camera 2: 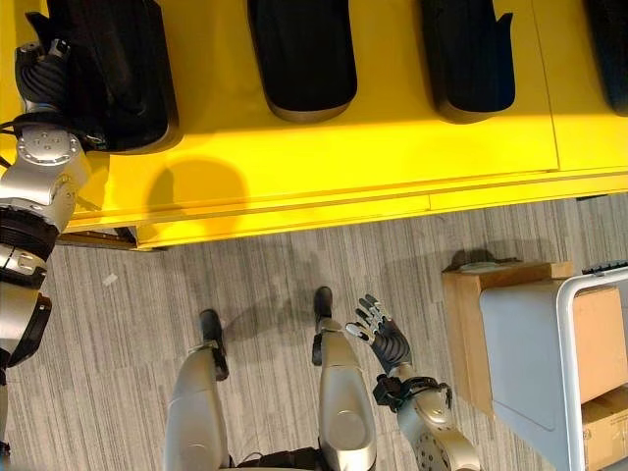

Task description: Move parts from the plastic box to the shelf.

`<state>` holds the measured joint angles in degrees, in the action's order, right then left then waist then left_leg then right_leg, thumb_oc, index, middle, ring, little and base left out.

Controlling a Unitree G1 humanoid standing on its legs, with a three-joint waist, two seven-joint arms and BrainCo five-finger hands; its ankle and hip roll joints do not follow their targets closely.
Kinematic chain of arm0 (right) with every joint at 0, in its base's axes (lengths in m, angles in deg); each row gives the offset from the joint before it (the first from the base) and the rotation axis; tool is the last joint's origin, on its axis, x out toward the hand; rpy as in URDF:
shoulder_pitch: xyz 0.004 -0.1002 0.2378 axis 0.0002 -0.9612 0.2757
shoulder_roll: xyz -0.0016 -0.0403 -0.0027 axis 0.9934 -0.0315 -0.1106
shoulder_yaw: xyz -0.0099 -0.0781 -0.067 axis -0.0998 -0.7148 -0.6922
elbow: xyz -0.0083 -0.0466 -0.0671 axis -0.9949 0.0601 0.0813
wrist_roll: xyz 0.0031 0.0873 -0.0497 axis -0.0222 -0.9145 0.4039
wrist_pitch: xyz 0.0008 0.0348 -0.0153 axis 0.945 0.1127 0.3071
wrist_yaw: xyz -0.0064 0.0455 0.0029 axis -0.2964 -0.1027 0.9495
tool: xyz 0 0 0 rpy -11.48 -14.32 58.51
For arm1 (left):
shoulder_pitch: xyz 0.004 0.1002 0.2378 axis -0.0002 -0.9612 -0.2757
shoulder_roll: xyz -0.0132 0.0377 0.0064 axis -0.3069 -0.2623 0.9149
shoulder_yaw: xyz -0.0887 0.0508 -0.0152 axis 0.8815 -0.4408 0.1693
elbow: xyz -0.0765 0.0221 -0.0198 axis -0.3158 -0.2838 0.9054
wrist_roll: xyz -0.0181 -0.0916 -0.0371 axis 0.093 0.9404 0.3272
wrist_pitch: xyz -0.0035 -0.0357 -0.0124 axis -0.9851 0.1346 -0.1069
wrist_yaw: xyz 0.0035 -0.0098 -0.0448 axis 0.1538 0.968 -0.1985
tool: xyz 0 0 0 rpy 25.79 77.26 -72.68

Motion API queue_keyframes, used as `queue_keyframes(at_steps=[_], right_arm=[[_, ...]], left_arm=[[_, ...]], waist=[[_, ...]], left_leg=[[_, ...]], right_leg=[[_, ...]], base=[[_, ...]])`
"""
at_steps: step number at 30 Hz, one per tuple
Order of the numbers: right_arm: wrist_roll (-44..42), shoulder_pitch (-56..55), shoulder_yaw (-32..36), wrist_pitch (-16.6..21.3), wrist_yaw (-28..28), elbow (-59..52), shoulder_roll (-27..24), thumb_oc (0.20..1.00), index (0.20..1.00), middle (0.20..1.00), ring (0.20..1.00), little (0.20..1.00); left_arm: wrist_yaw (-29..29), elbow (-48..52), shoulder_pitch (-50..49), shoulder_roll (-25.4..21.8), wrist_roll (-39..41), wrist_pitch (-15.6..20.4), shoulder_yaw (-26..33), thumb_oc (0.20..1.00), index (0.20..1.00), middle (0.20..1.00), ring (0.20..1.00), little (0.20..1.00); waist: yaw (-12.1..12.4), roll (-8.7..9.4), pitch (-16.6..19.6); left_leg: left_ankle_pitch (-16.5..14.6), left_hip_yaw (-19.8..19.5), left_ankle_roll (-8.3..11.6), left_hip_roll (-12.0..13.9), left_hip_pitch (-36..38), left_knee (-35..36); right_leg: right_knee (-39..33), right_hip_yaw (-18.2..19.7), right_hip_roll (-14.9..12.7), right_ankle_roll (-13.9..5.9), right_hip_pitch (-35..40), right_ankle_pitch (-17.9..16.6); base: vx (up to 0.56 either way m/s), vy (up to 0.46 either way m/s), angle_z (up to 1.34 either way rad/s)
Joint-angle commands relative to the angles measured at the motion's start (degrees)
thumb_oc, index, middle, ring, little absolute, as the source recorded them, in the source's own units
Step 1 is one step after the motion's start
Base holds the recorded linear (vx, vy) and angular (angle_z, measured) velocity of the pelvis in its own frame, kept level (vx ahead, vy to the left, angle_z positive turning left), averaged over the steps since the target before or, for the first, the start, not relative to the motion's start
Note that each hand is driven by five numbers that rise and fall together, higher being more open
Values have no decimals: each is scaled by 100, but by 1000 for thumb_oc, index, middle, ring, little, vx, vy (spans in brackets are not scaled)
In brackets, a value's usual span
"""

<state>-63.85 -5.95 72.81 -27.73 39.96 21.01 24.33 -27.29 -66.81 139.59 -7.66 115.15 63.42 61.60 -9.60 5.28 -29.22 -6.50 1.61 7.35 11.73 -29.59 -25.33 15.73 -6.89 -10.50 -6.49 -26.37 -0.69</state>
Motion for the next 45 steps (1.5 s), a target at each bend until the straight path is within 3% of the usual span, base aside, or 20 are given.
queue_keyframes(at_steps=[1,17,18,24,35,45], right_arm=[[-67,-155,120,72,26,-150,-281,1000,1000,1000,1000,1000],[-153,-234,200,92,123,-110,-329,1000,1000,1000,1000,1000],[-162,-235,203,86,133,-106,-353,1000,1000,1000,1000,1000],[-156,-255,231,85,159,-76,-390,1000,1000,1000,1000,1000],[-90,-228,247,21,120,-49,-504,1000,1000,1000,1000,1000],[-41,-209,334,-22,192,10,-603,1000,1000,1000,1000,1000]], left_arm=[[-7,-376,330,-82,18,199,302,200,200,200,200,200],[38,-553,612,-330,-456,51,100,200,200,200,200,200],[51,-592,659,-342,-461,35,82,1000,1000,1000,1000,1000],[45,-649,801,-363,-385,57,56,1000,1000,1000,1000,1000],[67,-621,969,-186,842,354,266,1000,1000,1000,1000,1000],[260,-225,991,-418,643,398,-16,1000,1000,1000,1000,1000]], waist=[[-27,-40,547],[-55,-85,609],[-53,-93,616],[-47,-106,643],[-23,-126,679],[22,-167,763]], left_leg=[[-155,59,8,253,-268,-414],[-225,115,-39,212,-419,-499],[-225,113,-40,206,-421,-488],[-232,112,-40,201,-442,-507],[-255,94,-42,192,-373,-509],[-212,77,-5,170,-108,-389]], right_leg=[[423,181,-490,-465,203,566],[453,282,-527,-489,-12,528],[449,291,-527,-492,-17,521],[478,296,-538,-490,-46,522],[478,313,-556,-510,19,492],[393,253,-568,-520,301,466]], base=[[0,0,0],[9,8,-3],[0,0,0],[0,0,0],[0,0,0],[0,0,0]])
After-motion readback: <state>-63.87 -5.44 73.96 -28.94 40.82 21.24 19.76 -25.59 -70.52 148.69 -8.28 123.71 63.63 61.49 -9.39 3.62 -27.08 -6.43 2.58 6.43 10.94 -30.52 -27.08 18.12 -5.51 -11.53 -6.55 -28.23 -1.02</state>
